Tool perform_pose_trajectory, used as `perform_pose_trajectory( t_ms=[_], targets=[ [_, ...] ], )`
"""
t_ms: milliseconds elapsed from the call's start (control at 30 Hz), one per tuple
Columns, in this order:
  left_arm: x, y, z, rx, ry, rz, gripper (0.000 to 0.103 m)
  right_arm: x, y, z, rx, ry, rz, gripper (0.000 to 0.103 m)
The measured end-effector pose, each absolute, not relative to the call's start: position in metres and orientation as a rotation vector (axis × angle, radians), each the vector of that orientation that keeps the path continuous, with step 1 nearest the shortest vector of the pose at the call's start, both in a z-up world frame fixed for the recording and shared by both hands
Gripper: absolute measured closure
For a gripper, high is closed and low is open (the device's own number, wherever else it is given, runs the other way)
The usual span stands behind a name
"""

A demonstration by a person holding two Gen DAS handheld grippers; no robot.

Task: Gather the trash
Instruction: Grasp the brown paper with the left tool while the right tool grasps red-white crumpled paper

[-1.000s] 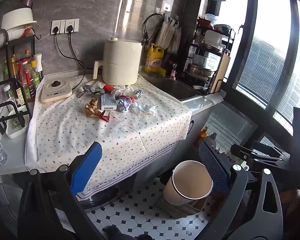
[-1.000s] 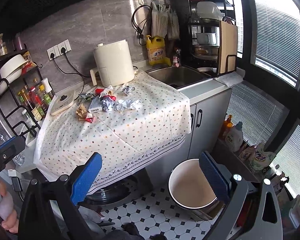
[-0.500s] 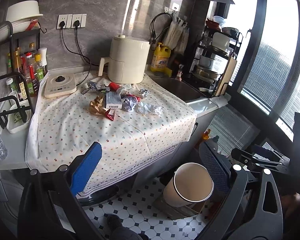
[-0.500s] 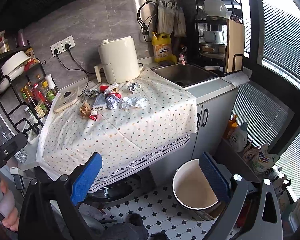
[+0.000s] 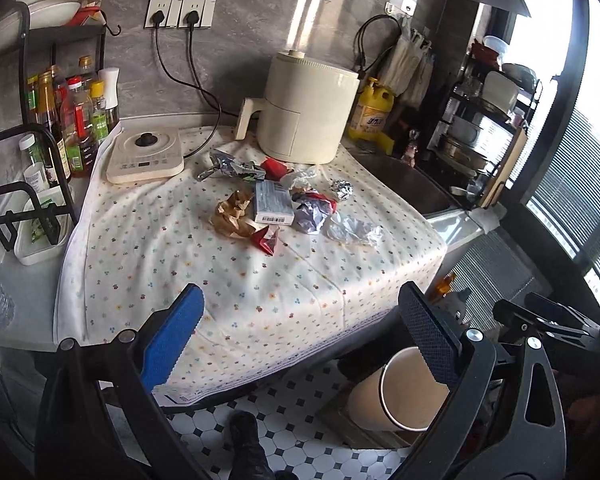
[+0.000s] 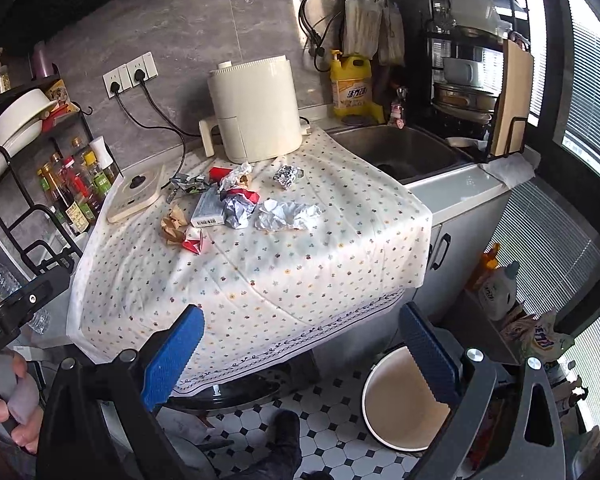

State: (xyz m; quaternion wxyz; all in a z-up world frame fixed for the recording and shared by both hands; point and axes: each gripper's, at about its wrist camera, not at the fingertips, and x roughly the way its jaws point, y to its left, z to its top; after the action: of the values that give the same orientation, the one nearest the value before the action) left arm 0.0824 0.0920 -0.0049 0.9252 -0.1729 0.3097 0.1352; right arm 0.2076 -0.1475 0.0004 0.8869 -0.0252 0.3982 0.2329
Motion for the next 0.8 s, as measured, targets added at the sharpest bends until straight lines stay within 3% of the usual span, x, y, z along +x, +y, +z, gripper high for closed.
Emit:
perform_pose_trajectory(
  t_ms=[567, 633, 733, 800],
  targets=[
    [0.202, 0.197, -0.052, -0.404, 0.732, 0.295, 0.006, 0.335, -0.033, -0.033, -0.06, 0.901, 0.569, 0.008],
    [0.213, 0.212, -0.065, -0.434, 0.764, 0.292, 0.006, 0.346, -0.019, -0.039, -0.074, 0.913, 0.579, 0.013],
    [0.229, 0.229, -0.082, -0.475, 0.796, 0.278, 0.016, 0.361, 0.0, -0.049, -0.094, 0.945, 0.6, 0.022],
    [0.24, 0.237, -0.096, -0.48, 0.839, 0.276, 0.029, 0.369, 0.012, -0.055, -0.099, 0.96, 0.623, 0.024]
  ],
)
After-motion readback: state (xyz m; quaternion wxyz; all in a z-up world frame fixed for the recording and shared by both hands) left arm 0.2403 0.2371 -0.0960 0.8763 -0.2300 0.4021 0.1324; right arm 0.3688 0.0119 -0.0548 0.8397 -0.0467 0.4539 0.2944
